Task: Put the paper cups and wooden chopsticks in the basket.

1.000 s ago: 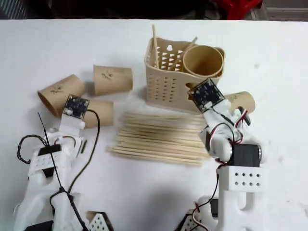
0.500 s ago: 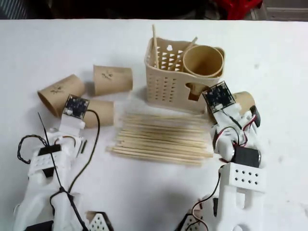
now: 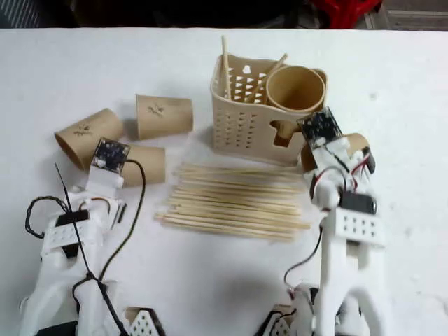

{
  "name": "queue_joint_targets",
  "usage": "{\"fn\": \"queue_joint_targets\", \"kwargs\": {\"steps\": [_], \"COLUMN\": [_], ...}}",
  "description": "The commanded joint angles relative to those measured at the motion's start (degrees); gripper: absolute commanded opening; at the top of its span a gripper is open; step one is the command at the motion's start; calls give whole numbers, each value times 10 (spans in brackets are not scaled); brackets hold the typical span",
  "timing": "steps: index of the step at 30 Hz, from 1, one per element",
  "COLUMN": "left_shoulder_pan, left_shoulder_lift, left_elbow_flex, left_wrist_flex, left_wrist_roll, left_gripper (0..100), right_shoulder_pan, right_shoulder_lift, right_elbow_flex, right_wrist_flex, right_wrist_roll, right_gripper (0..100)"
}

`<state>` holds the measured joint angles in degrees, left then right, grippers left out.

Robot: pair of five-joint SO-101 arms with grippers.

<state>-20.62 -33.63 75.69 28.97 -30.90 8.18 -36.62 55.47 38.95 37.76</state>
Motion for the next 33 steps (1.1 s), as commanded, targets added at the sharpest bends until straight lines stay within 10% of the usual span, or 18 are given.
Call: {"fn": "queue_joint_targets", "kwargs": {"steps": [1, 16, 33], "left_shoulder_pan": [7, 7, 7], "left_shoulder_lift": [-22, -22, -22], "left_elbow_flex": [-3, -3, -3], "left_wrist_flex": [-13, -13, -12], "left_wrist_roll": [-5, -5, -5], "left_gripper": [196, 196, 196], "right_shoulder_pan": [7, 103, 261], "right_shoulder_lift": [74, 255, 524], "right_elbow_flex": [-82, -244, -729], "right_wrist_flex": [-12, -43, 313], "right_wrist_roll": [-7, -10, -199], "right_gripper": [337, 189, 22]}}
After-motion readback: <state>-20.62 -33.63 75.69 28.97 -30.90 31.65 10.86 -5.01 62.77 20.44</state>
